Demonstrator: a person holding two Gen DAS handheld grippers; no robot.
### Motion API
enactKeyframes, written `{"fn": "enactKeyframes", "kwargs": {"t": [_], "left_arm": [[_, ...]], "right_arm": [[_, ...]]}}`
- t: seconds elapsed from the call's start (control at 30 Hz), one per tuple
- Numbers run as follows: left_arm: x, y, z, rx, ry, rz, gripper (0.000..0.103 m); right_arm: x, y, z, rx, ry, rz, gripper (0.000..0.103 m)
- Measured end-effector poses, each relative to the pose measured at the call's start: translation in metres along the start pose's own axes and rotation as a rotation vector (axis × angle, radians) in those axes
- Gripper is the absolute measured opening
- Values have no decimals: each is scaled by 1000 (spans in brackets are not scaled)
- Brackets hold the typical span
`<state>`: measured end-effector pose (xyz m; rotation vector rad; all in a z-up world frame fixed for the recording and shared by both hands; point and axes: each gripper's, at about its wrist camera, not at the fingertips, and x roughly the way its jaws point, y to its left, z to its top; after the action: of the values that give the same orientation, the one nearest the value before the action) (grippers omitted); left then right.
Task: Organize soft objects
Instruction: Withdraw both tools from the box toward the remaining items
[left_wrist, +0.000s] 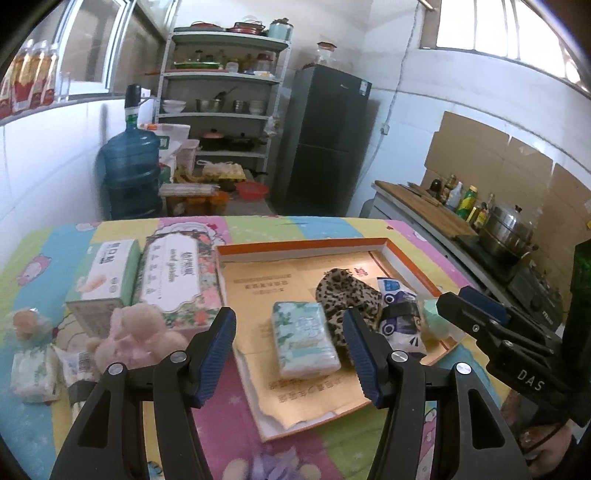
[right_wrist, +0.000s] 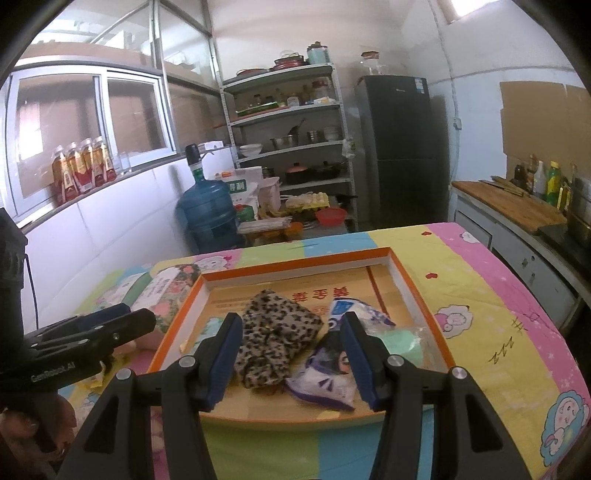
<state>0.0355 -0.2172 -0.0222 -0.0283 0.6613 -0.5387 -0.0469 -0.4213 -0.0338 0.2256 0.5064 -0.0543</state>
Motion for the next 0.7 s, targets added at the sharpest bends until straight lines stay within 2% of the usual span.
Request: {"fn": "enactKeyframes", "kwargs": {"t": [0.7], "left_arm": [[-48, 67, -18, -80, -40, 86, 62]], "right_arm": [[-8, 71, -5, -95, 11, 71, 55]]}}
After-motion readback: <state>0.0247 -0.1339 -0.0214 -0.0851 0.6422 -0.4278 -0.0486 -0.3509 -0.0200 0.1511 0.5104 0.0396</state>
